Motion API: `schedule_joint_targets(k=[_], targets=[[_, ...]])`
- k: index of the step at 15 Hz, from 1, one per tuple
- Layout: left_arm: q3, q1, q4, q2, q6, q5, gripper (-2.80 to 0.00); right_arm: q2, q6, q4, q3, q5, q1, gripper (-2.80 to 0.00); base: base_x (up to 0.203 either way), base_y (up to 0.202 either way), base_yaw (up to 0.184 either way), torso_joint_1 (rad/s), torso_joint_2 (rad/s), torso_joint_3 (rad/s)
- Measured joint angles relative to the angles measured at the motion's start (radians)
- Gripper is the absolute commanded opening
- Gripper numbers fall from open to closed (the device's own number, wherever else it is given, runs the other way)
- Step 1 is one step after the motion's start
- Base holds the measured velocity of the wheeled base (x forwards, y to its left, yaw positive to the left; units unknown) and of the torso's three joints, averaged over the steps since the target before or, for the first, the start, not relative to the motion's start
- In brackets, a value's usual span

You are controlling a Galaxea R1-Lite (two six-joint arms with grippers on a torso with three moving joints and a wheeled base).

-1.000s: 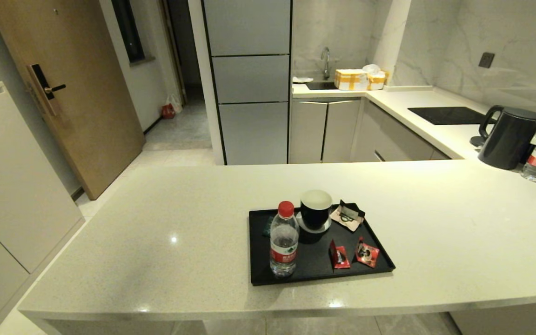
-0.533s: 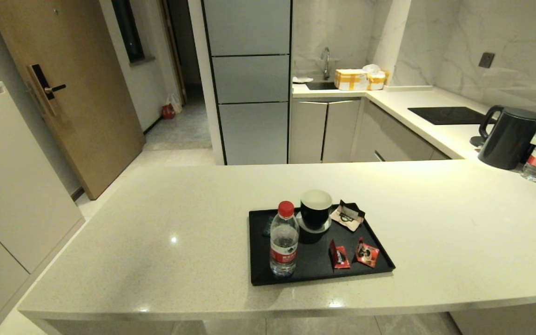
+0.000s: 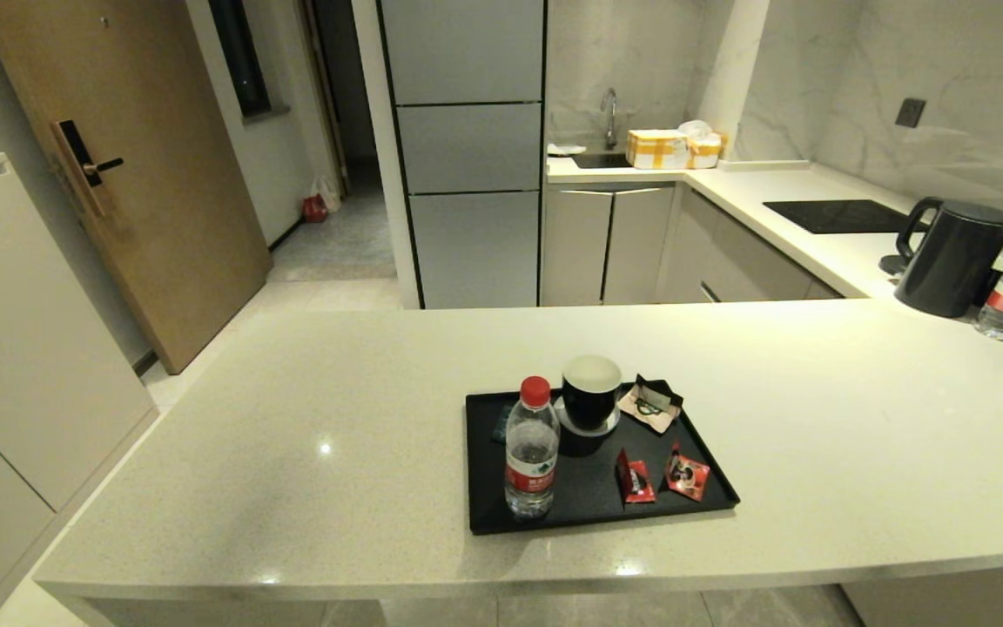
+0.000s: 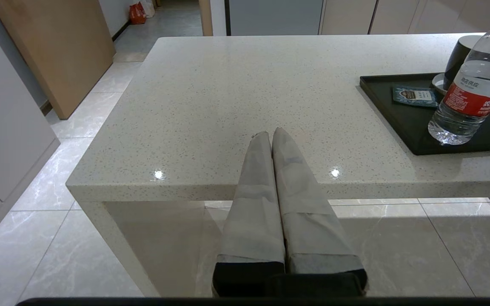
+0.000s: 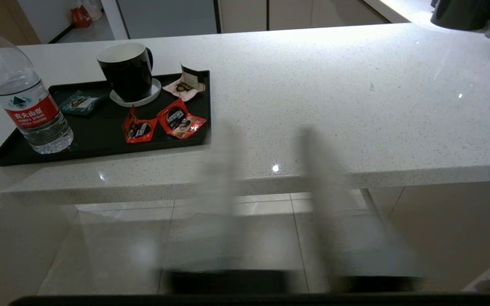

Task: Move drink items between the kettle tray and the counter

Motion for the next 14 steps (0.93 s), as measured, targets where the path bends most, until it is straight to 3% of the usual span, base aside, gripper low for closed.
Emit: schedule_joint_targets(k=[14], targets=[[0.000,0.000,0.000,0.000,0.001,0.001,-2.80,0.000,0.000,0.000,0.000,0.000,0.001,-2.80,0.000,0.000,0.000,0.000,0.00,0.000]])
